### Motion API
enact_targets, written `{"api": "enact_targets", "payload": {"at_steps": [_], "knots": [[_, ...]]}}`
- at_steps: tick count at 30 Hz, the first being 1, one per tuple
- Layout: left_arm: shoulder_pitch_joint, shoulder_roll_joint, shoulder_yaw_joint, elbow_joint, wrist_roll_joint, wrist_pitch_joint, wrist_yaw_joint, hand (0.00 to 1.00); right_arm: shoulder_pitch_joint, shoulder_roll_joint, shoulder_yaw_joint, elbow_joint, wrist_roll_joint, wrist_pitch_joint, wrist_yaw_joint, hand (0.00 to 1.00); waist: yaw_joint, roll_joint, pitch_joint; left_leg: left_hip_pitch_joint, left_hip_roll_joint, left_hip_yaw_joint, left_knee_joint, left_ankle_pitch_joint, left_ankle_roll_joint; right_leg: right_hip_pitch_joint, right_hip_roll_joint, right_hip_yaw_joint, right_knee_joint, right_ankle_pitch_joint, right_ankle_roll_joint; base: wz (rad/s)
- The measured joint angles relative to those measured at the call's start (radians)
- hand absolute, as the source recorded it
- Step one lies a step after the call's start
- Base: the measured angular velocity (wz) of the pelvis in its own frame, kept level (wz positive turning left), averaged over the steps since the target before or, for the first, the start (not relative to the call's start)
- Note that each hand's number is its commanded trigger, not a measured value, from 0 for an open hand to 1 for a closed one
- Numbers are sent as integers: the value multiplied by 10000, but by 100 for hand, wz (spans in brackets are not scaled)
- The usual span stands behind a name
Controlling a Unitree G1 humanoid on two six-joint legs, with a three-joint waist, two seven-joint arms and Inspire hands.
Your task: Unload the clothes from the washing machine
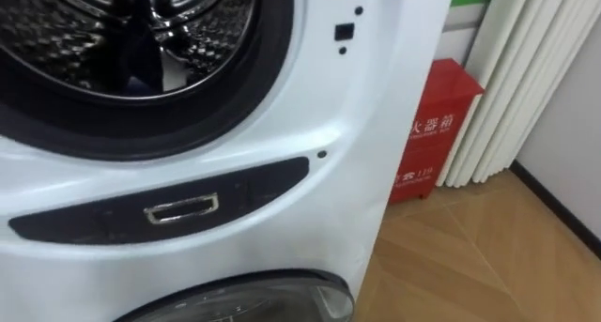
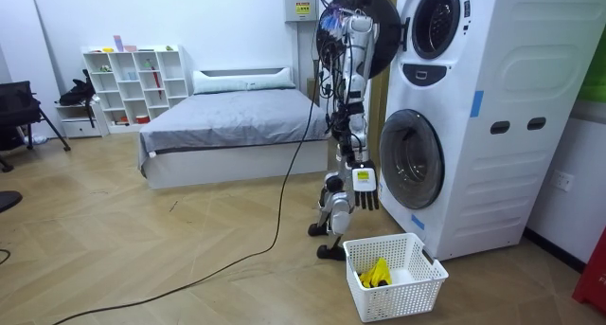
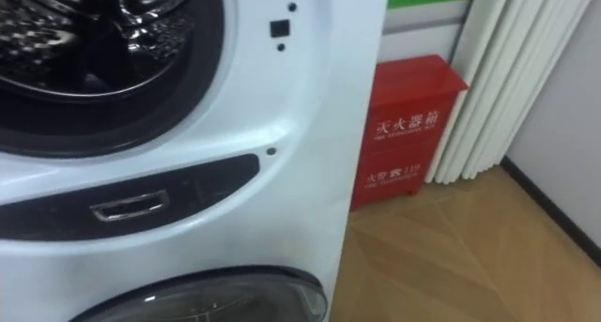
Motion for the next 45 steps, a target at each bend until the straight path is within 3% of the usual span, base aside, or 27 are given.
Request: {"api": "enact_targets", "payload": {"at_steps": [13,18,21,23,25,26,29,31,33,34,36,38,40,42,45], "knots": [[-218,-157,218,-358,118,122,-41,0,-131,-22,452,-64,-790,10,-81,0,287,-97,-2,114,6,-538,394,-65,-84,312,-5,-240,35,-29,-46,6],[128,-161,619,-177,524,209,-44,0,-113,-31,374,-92,-1294,100,0,0,385,-71,-13,-293,196,-797,1753,-512,-238,322,74,-372,542,-369,-244,2],[306,-139,639,-175,526,221,-218,0,-162,-92,387,-126,-1333,92,16,0,727,-26,4,-783,426,-791,2737,-687,-400,156,212,-413,872,-482,-422,0],[302,-150,627,-181,826,218,-534,0,-192,-147,373,-230,-1542,84,2,0,808,95,27,-1192,576,-868,3366,-730,-473,67,309,-560,880,-493,-554,17],[311,-267,591,-178,1236,243,-681,0,-178,-262,347,-390,-1615,80,5,0,774,217,-13,-1633,730,-895,4140,-781,-510,-123,323,-782,1048,-566,-684,17],[344,-361,582,-152,1359,292,-861,0,-193,-327,328,-420,-1675,75,-1,0,788,371,53,-1784,870,-856,5086,-794,-511,-178,359,-817,1239,-647,-760,5],[169,-418,577,-259,1364,416,-1012,0,-204,-386,305,-420,-1500,-58,-134,0,606,543,0,-1176,1138,-794,6360,-810,-579,-423,457,-914,1537,-725,-852,10],[-149,-398,580,-310,1371,395,-1016,0,-106,-401,258,-427,-1414,-297,-215,0,414,618,24,-566,1240,-971,6238,-706,-817,-648,477,-1118,1640,-718,-863,29],[-464,-412,592,-544,1366,392,-1052,0,-97,-390,127,-458,-1434,-460,-329,0,248,704,-28,-40,1210,-1365,5788,-779,-959,-1057,487,-1293,1886,-711,-875,26],[-658,-437,578,-767,1356,382,-1106,0,-103,-399,-57,-452,-1436,-592,-334,0,143,770,-26,323,1227,-1506,5187,-852,-1077,-1381,485,-1439,2052,-696,-894,28],[-983,-506,516,-1121,1334,349,-1174,0,-103,-395,-208,-328,-1401,-666,-351,0,7,927,-6,909,1226,-1718,4198,-855,-1077,-1724,485,-1666,2237,-646,-895,29],[-1401,-541,276,-1338,1322,233,-1171,0,-109,-378,-338,-280,-1344,-700,-381,0,-114,998,15,1437,1158,-1865,2824,-901,-1049,-2283,453,-1809,2511,-477,-870,13],[-1736,-554,71,-1292,1320,128,-1167,0,-129,-360,-407,-211,-1343,-766,-379,0,-129,1012,56,1582,1118,-1992,1897,-1017,-1164,-2792,344,-1877,2844,-335,-842,0],[-1969,-565,-181,-1043,1319,19,-1154,0,-97,-338,-394,-135,-1389,-767,-379,0,-136,958,79,1551,1002,-1988,1224,-1169,-999,-3211,182,-1868,2934,-37,-773,-6],[-1987,-588,-636,-764,979,-83,-1160,0,57,-275,-397,74,-1380,-761,-397,0,-316,879,99,1530,697,-1917,309,-1438,-614,-3629,-65,-1749,2711,766,-507,-1]]}}
